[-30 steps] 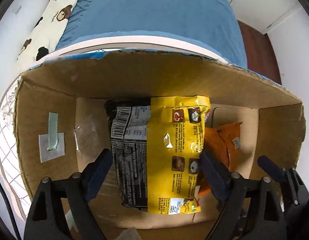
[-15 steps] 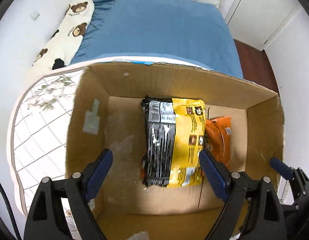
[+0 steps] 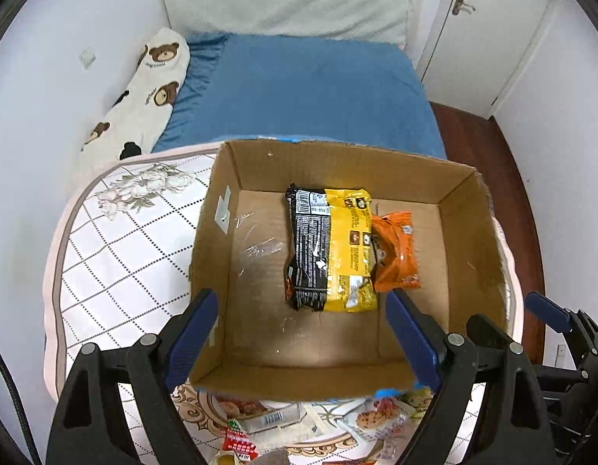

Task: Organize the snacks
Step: 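Lower both bags into the box and open both grippers, then move both tools back over the snack pile, then grasp the red packet with the left gripper while the right grasps the clear bread bag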

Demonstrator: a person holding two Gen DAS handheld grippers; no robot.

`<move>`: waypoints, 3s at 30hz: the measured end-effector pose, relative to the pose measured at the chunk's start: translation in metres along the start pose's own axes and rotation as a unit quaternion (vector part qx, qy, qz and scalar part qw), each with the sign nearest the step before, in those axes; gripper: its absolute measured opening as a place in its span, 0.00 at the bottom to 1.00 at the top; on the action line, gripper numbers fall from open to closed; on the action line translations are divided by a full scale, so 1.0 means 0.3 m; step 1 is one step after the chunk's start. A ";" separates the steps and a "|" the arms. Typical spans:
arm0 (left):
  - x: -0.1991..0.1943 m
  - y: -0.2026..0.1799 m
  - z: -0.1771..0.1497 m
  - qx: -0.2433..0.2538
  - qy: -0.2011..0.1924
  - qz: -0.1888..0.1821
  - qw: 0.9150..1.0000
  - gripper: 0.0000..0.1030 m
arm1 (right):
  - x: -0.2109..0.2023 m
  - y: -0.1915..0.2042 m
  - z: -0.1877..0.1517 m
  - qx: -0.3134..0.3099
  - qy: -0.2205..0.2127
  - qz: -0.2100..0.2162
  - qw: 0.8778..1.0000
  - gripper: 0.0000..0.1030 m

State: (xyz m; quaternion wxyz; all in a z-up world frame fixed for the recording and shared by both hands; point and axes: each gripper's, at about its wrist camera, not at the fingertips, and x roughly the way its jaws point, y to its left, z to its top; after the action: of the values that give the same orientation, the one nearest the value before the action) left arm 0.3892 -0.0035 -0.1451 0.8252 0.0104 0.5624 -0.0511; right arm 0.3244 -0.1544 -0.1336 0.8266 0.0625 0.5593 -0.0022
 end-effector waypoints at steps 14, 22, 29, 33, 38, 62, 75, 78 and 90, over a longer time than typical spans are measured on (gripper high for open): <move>-0.231 -0.024 -0.250 0.016 -0.050 -0.015 0.999 0.86 | -0.257 0.029 -0.250 0.008 -0.045 0.012 0.999 0.91; -0.139 0.029 -0.482 0.031 -0.001 0.016 0.999 0.86 | -0.141 -0.006 -0.507 0.045 0.030 0.037 0.998 0.91; 0.054 0.173 -0.661 0.014 0.083 0.045 0.995 0.86 | 0.054 -0.090 -0.662 0.093 0.099 0.017 0.991 0.91; 0.156 0.269 -0.741 0.003 0.131 0.059 0.990 0.86 | 0.170 -0.118 -0.716 0.103 0.133 -0.002 0.986 0.91; 0.275 0.326 -0.816 0.009 0.185 0.065 0.981 0.86 | 0.259 -0.112 -0.758 0.103 0.155 -0.015 0.982 0.91; 0.525 0.252 -0.925 0.014 0.233 0.056 0.971 0.48 | 0.450 -0.152 -0.897 0.089 0.195 -0.037 0.976 0.57; 0.535 0.276 -1.051 -0.018 0.254 0.039 0.966 0.49 | 0.501 -0.099 -1.061 0.040 0.236 -0.066 0.969 0.64; 0.496 0.271 -0.995 -0.020 0.244 0.043 0.969 0.44 | 0.500 -0.104 -1.077 0.042 0.225 -0.073 0.971 0.53; 0.289 0.229 -1.068 -0.009 0.208 0.025 0.978 0.40 | 0.312 -0.201 -1.093 0.062 0.191 -0.020 0.979 0.43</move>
State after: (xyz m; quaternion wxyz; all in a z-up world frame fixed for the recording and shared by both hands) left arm 0.1301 0.0825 -0.3462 0.6916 0.0271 0.7215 -0.0221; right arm 0.0518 -0.1733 -0.3466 0.6986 0.1016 0.7071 -0.0415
